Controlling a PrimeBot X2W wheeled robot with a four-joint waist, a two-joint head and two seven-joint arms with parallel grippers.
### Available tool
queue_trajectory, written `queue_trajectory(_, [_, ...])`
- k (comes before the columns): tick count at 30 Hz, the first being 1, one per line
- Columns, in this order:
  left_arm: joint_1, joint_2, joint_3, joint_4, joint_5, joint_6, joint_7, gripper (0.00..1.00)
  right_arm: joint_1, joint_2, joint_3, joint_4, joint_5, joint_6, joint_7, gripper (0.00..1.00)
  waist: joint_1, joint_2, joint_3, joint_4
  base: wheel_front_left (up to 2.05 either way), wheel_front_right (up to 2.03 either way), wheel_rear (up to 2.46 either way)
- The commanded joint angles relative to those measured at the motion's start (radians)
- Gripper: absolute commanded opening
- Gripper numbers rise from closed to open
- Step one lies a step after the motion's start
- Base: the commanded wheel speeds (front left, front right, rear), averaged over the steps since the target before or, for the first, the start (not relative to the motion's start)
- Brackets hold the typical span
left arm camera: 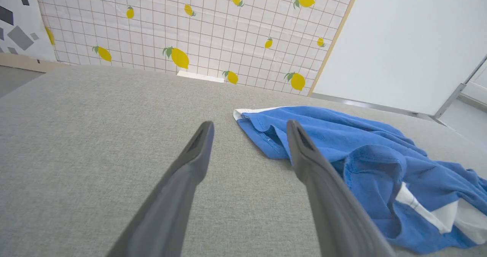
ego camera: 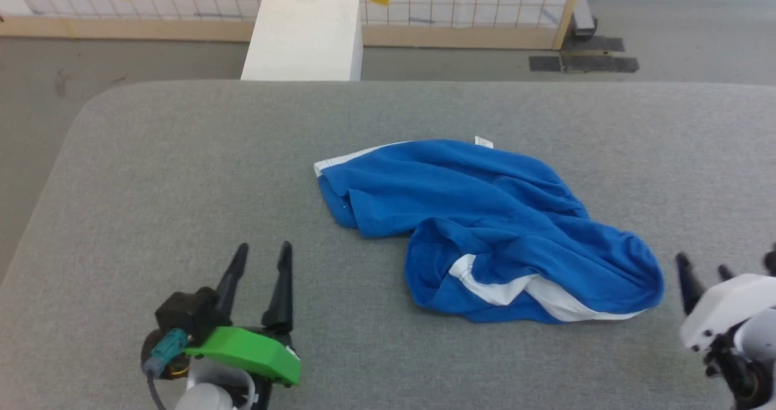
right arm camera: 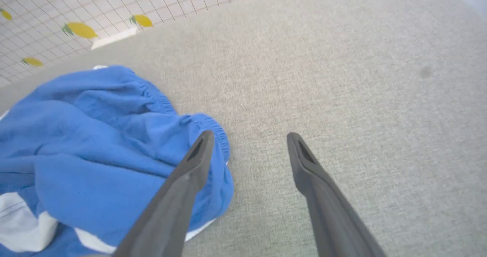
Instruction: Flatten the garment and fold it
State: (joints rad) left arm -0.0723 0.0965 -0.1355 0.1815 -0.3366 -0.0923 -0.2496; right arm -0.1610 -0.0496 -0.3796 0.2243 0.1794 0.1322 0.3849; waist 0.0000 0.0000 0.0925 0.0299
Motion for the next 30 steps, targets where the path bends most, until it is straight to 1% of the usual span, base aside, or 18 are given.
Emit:
queue_trajectory(1, [-0.02,-0.007,-0.011,0.0,-0.016,-0.011,0.015,1.0,0.013,-0.001,-0.015,-0.014,0.02,-0.002,-0.038,1.0,0.0,0.0,-0.014,-0.016,0.0,0.0,0.0])
queue_trajectory(3, [-0.053,-0.012,-0.043,-0.01,-0.041,-0.019,0.066,1.0,0.025,-0.001,-0.032,-0.03,0.033,-0.002,-0.079,1.0,0.0,0.0,-0.014,-0.028,0.0,0.0,0.0])
queue_trajectory(5, [-0.102,-0.017,-0.088,-0.022,-0.074,-0.027,0.141,1.0,0.036,-0.001,-0.043,-0.041,0.042,-0.002,-0.102,1.0,0.0,0.0,-0.013,-0.042,0.0,0.0,0.0])
queue_trajectory(9, [-0.204,-0.019,-0.195,-0.006,-0.124,-0.034,0.379,1.0,0.055,-0.001,-0.032,-0.054,0.058,-0.002,-0.115,1.0,0.0,0.0,-0.006,-0.085,0.0,0.0,0.0])
queue_trajectory(10, [-0.226,-0.022,-0.22,0.006,-0.149,-0.034,0.453,1.0,0.059,-0.001,-0.026,-0.054,0.063,-0.002,-0.116,1.0,0.0,0.0,-0.002,-0.1,0.0,0.0,0.0])
queue_trajectory(13, [-0.271,-0.025,-0.288,0.054,-0.174,-0.034,0.653,1.0,0.069,-0.001,-0.014,-0.049,0.072,-0.002,-0.119,1.0,0.0,0.0,0.009,-0.133,0.0,0.0,0.0])
queue_trajectory(14, [-0.282,-0.024,-0.304,0.074,-0.176,-0.025,0.719,1.0,0.071,-0.001,-0.012,-0.046,0.074,-0.002,-0.121,1.0,0.0,0.0,0.015,-0.144,0.0,0.0,0.0])
queue_trajectory(16, [-0.3,-0.013,-0.33,0.106,-0.165,-0.011,0.81,1.0,0.074,-0.001,-0.007,-0.04,0.083,-0.002,-0.125,1.0,0.0,0.0,0.027,-0.163,0.0,0.0,0.0])
queue_trajectory(19, [-0.304,-0.006,-0.34,0.131,-0.171,-0.006,0.861,1.0,0.076,-0.001,-0.003,-0.031,0.091,-0.002,-0.136,1.0,0.0,0.0,0.041,-0.183,0.0,0.0,0.0])
queue_trajectory(22, [-0.29,-0.003,-0.338,0.14,-0.188,-0.006,0.87,1.0,0.08,-0.001,-0.009,-0.027,0.093,-0.002,-0.149,1.0,0.0,0.0,0.048,-0.189,0.0,0.0,0.0])
queue_trajectory(23, [-0.287,-0.004,-0.337,0.135,-0.196,-0.008,0.864,0.39,0.081,-0.001,-0.012,-0.027,0.093,-0.002,-0.152,1.0,0.0,0.0,0.051,-0.187,0.0,0.0,0.0])
queue_trajectory(24, [-0.283,-0.006,-0.33,0.125,-0.211,-0.011,0.848,0.0,0.082,-0.001,-0.016,-0.027,0.092,-0.002,-0.155,1.0,0.0,0.0,0.053,-0.183,0.0,0.0,0.0])
queue_trajectory(27, [-0.275,-0.008,-0.311,0.093,-0.25,-0.018,0.815,0.0,0.081,-0.001,-0.024,-0.023,0.091,-0.002,-0.157,1.0,0.0,0.0,0.052,-0.164,0.0,0.0,0.0])
queue_trajectory(30, [-0.27,-0.011,-0.272,0.045,-0.3,-0.022,0.769,0.0,0.081,-0.001,-0.027,-0.022,0.086,-0.002,-0.157,1.0,0.0,0.0,0.043,-0.127,0.0,0.0,0.0])
